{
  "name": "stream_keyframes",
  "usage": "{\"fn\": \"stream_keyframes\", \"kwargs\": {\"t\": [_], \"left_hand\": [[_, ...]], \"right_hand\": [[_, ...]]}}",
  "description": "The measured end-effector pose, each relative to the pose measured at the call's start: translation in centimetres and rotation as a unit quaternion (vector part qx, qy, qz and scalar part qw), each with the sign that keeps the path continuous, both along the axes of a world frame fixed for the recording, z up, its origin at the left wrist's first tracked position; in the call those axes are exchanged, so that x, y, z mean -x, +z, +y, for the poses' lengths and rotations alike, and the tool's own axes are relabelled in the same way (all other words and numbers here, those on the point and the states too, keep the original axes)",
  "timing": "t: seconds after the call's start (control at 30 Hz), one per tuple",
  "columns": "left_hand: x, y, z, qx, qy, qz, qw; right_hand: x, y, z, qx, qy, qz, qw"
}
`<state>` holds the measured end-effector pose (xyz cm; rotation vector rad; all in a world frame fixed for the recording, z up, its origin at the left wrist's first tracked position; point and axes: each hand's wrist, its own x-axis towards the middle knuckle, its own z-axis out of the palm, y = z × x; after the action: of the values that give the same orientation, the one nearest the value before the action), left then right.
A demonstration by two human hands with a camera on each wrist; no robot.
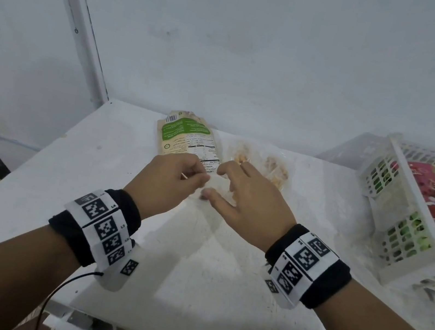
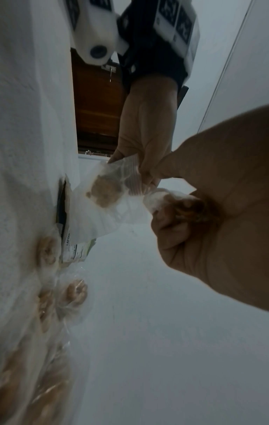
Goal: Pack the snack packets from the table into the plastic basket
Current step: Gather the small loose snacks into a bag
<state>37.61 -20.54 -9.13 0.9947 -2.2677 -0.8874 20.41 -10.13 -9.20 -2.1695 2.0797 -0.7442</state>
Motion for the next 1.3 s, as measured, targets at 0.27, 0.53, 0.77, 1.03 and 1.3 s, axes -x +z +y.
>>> {"fn": "stream_keyframes", "kwargs": {"t": [0.27,0.53,0.77,1.03,1.3], "left_hand": [[0.0,0.7,0.3,0.017,-0.004,0.02,1.0],[-0.3,0.3,-0.6,0.051,0.01,0.033,0.998],[0.0,-0.1,-1.0,0.061,0.027,0.052,0.996],[0.5,0.9,-0.4,0.028,-0.032,0.056,0.998],[0.7,0.7,-0.8,0.017,-0.027,0.059,0.998]], "right_hand": [[-0.2,0.0,-0.3,0.125,0.066,-0.074,0.987],[0.2,-0.2,-0.9,0.085,0.105,-0.068,0.988],[0.4,0.1,-1.1,0.139,0.127,-0.014,0.982],[0.9,0.0,-1.3,0.147,0.124,0.038,0.981],[1.5,-0.2,-1.3,0.162,0.064,0.077,0.982]]}}
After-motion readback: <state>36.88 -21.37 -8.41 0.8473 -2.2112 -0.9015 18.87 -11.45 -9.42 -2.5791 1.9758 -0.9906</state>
